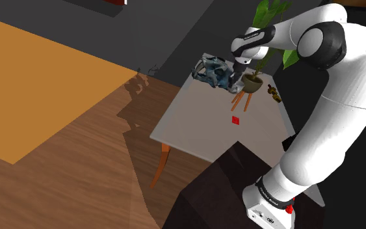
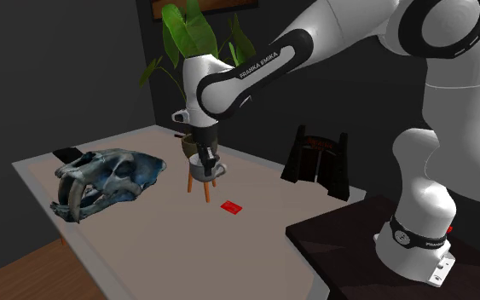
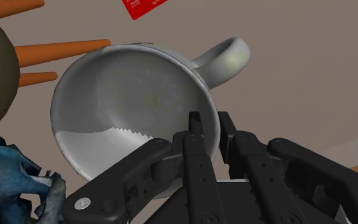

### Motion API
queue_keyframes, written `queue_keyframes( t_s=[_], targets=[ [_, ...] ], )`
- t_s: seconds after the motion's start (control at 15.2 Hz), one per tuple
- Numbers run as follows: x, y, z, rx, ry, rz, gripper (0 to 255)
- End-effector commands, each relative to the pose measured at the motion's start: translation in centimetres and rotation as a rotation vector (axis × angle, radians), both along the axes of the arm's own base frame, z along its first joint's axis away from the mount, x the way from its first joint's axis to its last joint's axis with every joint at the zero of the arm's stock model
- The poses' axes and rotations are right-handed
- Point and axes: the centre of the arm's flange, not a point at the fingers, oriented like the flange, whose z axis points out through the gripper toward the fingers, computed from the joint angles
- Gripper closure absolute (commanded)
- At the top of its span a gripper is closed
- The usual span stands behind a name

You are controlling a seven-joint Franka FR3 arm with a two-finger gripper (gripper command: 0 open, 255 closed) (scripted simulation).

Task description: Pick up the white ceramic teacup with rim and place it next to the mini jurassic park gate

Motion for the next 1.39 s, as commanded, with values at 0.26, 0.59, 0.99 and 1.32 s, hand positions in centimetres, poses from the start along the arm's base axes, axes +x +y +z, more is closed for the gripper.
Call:
queue_keyframes(
  t_s=[0.26,0.59,0.99,1.32],
  targets=[
    [0.0,0.0,3.2,0.0,0.0,0.0,255],
    [0.0,0.0,5.9,0.0,0.0,0.0,255],
    [0.0,0.0,9.1,0.0,0.0,0.0,255],
    [0.0,0.0,11.7,0.0,0.0,0.0,255]
  ],
)
